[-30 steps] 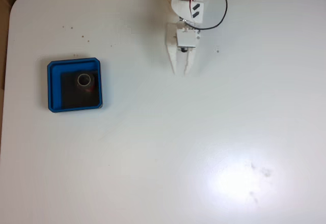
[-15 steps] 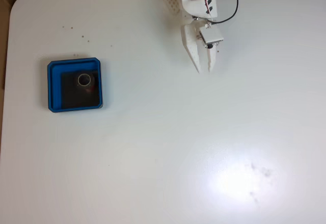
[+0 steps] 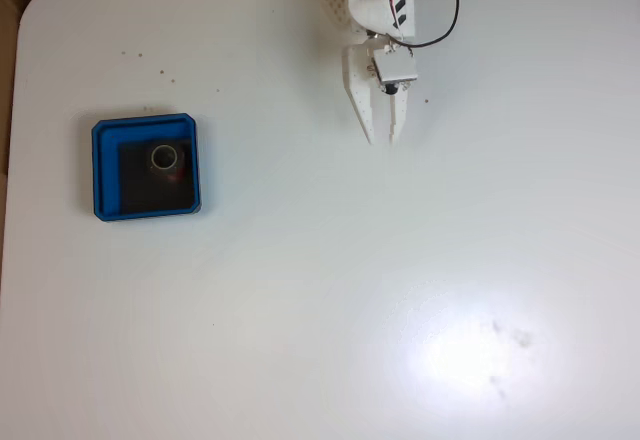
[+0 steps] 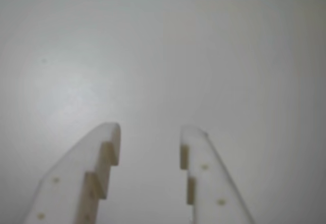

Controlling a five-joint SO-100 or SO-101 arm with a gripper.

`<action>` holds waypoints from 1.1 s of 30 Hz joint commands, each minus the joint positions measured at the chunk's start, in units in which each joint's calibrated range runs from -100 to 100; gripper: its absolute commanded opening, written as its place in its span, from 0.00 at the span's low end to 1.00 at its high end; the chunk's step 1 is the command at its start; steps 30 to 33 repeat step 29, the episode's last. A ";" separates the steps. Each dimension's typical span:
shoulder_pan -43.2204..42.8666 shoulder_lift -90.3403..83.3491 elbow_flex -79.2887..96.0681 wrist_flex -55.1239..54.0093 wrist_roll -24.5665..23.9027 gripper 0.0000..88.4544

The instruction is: Pick the red roll and drop it in the blue box

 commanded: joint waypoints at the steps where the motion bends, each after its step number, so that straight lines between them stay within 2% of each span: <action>1: 0.78 -0.77 0.72 -0.34 -0.25 0.12; 8: 0.88 -0.69 0.72 -0.17 0.36 0.11; 14: 0.78 -0.61 0.81 -0.01 0.10 0.00; 33: 0.78 -0.61 0.81 -0.01 0.28 0.01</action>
